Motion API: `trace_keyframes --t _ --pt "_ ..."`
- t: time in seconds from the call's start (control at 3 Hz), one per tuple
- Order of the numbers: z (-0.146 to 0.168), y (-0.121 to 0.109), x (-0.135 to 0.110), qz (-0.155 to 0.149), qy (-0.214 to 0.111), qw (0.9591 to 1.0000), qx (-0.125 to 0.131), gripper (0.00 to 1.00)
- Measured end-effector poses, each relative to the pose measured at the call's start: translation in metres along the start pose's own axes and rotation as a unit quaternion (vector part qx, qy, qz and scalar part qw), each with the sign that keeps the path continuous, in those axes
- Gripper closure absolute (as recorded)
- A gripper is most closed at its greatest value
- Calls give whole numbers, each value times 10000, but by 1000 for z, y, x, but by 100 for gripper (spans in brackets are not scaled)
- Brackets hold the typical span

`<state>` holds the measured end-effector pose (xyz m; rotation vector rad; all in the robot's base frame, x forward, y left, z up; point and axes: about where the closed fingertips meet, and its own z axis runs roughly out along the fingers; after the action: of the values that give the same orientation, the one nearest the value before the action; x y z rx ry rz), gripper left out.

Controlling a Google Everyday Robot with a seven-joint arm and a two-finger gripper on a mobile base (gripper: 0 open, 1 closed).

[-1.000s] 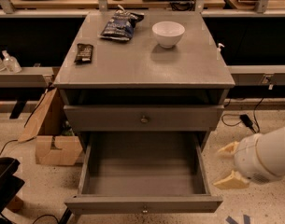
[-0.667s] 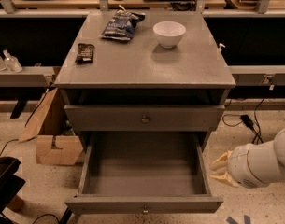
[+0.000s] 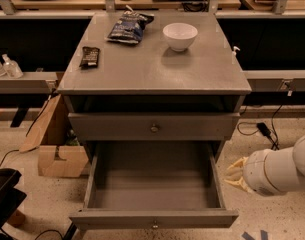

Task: Close middle drawer

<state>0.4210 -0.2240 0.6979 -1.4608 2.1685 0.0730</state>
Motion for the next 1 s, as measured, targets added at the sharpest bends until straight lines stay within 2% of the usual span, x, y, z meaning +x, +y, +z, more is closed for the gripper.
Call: trace_keyframes --t 0.33,0.67,1.0 --pt "31 27 21 192 7 9997 -176 100" --pt "80 69 59 440 55 9986 -286 100" --pt "119 103 83 486 -6 9983 -333 100"
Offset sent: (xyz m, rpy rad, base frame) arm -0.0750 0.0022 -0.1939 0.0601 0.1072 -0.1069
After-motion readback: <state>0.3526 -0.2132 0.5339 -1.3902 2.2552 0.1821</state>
